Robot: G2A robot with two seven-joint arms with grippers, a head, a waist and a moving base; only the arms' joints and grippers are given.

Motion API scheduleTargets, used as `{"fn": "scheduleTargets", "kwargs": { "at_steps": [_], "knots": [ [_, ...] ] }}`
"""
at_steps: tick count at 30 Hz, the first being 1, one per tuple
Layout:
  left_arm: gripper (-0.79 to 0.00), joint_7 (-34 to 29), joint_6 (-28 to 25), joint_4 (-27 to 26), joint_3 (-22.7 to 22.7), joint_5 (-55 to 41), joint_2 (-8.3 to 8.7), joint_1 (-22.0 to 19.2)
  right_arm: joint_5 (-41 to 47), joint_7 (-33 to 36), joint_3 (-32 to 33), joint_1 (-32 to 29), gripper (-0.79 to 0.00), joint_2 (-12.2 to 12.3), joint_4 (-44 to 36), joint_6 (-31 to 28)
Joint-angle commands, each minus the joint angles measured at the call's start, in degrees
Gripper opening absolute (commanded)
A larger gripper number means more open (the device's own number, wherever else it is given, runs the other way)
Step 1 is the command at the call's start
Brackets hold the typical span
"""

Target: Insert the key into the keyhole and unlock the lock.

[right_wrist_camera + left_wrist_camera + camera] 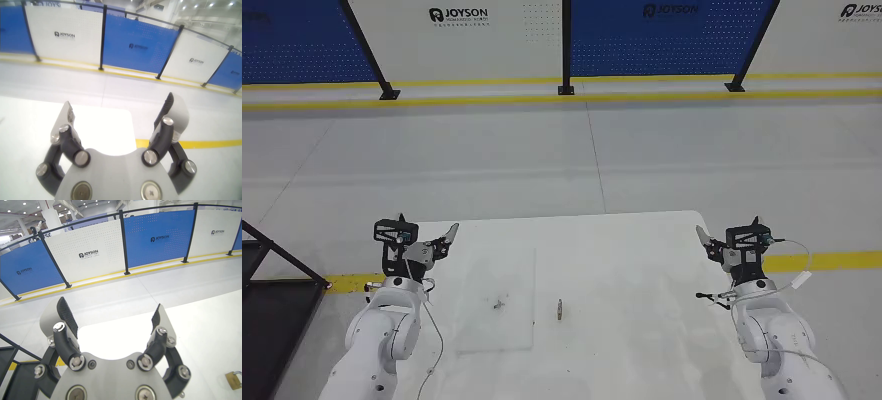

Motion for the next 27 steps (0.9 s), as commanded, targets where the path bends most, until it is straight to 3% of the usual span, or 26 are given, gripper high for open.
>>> {"fn": "scheduleTargets", "kwargs": {
  "at_steps": [1,9,14,21,27],
  "knots": [
    [-0.001,0.00,0.00,0.00,0.00,0.00,0.00,0.00,0.00,0.00,0.00,0.00,-0.001,0.00,0.00,0.00],
    [0.000,-0.22,-0.23,0.01,0.09,0.34,0.02,0.17,0.00,0.00,0.00,0.00,0.000,0.00,0.00,0.00],
    [0.000,-4.06,-2.68,-3.23,1.36,7.53,0.29,5.32,0.00,0.00,0.00,0.00,0.000,0.00,0.00,0.00],
    [0.000,-14.39,-4.40,-9.49,7.60,20.45,0.31,13.40,0.00,0.00,0.00,0.00,0.000,0.00,0.00,0.00],
    [0.000,-27.46,-6.99,-11.26,14.87,20.81,-0.39,12.12,0.00,0.00,0.00,0.00,0.000,0.00,0.00,0.00]
  ]
}}
